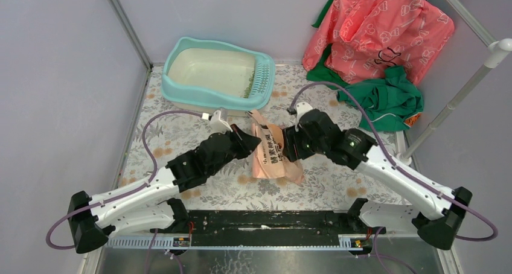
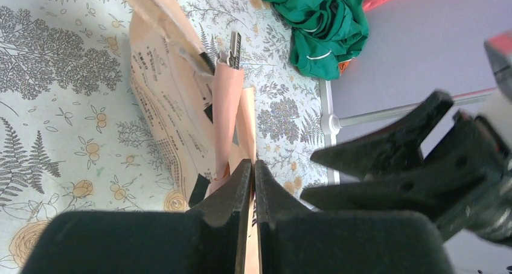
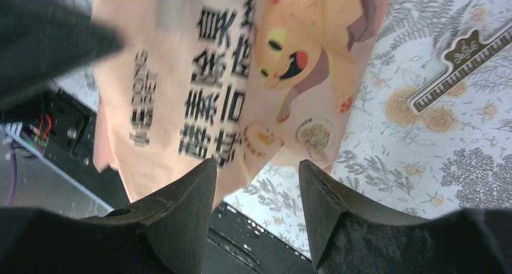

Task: Fill the litter box with clean litter
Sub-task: Open the cat litter bag at the center of the board.

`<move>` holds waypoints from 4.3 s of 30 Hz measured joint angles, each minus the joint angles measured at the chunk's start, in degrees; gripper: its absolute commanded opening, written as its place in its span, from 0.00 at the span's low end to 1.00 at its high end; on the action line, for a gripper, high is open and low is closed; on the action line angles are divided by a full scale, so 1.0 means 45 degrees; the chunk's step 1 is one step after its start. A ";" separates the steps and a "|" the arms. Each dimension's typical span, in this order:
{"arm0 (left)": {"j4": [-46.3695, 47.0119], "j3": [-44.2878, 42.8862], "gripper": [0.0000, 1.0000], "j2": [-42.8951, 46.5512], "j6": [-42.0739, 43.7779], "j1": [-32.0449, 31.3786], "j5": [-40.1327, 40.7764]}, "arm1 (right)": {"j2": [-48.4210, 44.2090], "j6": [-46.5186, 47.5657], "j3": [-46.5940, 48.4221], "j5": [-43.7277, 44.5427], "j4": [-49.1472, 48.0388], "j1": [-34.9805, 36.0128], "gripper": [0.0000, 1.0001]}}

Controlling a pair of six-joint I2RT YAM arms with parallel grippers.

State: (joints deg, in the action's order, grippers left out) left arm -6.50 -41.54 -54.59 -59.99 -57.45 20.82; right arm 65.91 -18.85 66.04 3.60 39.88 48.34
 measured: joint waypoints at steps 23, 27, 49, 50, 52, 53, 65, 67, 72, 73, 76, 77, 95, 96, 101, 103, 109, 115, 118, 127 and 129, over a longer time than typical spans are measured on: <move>-0.0748 -0.3332 0.14 -0.2409 0.0661 -0.0063 -0.0680 | -0.3541 0.0578 -0.4391 0.7922 -0.3099 0.8631 0.74; -0.0816 -0.3337 0.16 -0.2516 0.0695 -0.0063 -0.0690 | -0.2113 0.0661 -0.4459 0.8995 -0.3468 0.9627 0.75; -0.2705 -0.1428 0.22 0.1821 0.1049 0.4313 -0.2259 | 0.3813 0.0170 -0.2929 1.3401 -0.2166 1.1526 0.82; -0.2759 -0.1360 0.22 0.1855 0.1049 0.4337 -0.2336 | 0.3813 0.0248 -0.2982 1.3430 -0.2448 1.1526 0.82; -0.2807 -0.1273 0.22 0.1948 0.1049 0.4405 -0.2443 | 0.3818 0.0369 -0.3109 1.3517 -0.2837 1.1526 0.83; -0.2807 -0.1248 0.22 0.1996 0.1049 0.4449 -0.2506 | 0.3823 0.0442 -0.3172 1.3566 -0.3026 1.1526 0.83; -0.2851 -0.1234 0.22 0.2424 0.1054 0.4736 -0.2871 | 0.4439 0.1481 -0.3745 1.3658 -0.5231 1.1419 0.85; -0.2866 -0.1234 0.22 0.2482 0.1064 0.4750 -0.2885 | 0.4517 0.1540 -0.3759 1.3658 -0.5455 1.1307 0.85; -0.3045 -0.1234 0.22 0.2681 0.1093 0.4794 -0.2885 | 0.4537 0.1826 -0.3769 1.3716 -0.5994 1.0622 0.84; -0.3084 -0.1234 0.22 0.2715 0.1098 0.4794 -0.2885 | 0.4537 0.1953 -0.3779 1.3726 -0.6164 1.0477 0.84; -0.3118 -0.1234 0.22 0.2769 0.1098 0.4809 -0.2885 | 0.4537 0.2322 -0.3803 1.3716 -0.6591 1.0137 0.82; -0.3133 -0.1234 0.22 0.2778 0.1103 0.4818 -0.2890 | 0.4537 0.2433 -0.3803 1.3721 -0.6713 1.0059 0.81; -0.3094 -0.0690 0.22 0.2817 0.1132 0.4945 -0.3026 | -0.1423 0.2147 -0.5299 1.0550 -0.6475 1.0142 0.80; -0.3084 -0.0661 0.22 0.2817 0.1132 0.4945 -0.3036 | -0.1613 0.2021 -0.5299 1.0292 -0.6353 1.0142 0.80; -0.3041 -0.0573 0.43 0.2812 0.1132 0.4945 -0.3157 | -0.1375 0.1506 -0.5299 0.9602 -0.5727 1.0151 0.80; -0.3036 -0.0573 0.63 0.2812 0.1098 0.4945 -0.3181 | -0.0879 0.1370 -0.5294 0.9515 -0.5576 1.0166 0.80; -0.3143 -0.0593 0.98 0.2749 0.1224 0.4945 -0.3147 | 0.1501 0.0675 -0.5051 1.0477 -0.4877 1.0773 0.80; -0.3230 -0.0831 0.99 0.2744 0.1258 0.4949 -0.2929 | 0.2127 0.0427 -0.5022 1.1924 -0.4886 1.0928 0.80; -0.3279 -0.0835 0.99 0.2798 0.1268 0.4959 -0.2871 | 0.2127 0.0588 -0.5066 1.2444 -0.5416 1.0928 0.80; -0.3410 -0.0835 0.99 0.2909 0.1273 0.5032 -0.2861 | 0.2365 0.1579 -0.5474 1.2687 -0.7232 1.0841 0.81; -0.3415 -0.0835 0.99 0.2919 0.1273 0.5032 -0.2866 | 0.2574 0.1865 -0.5571 1.2735 -0.7747 1.0822 0.81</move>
State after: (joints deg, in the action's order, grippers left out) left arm -21.87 -45.30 -41.45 -54.26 -34.81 7.92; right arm 77.49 -10.46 40.97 60.90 5.02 97.03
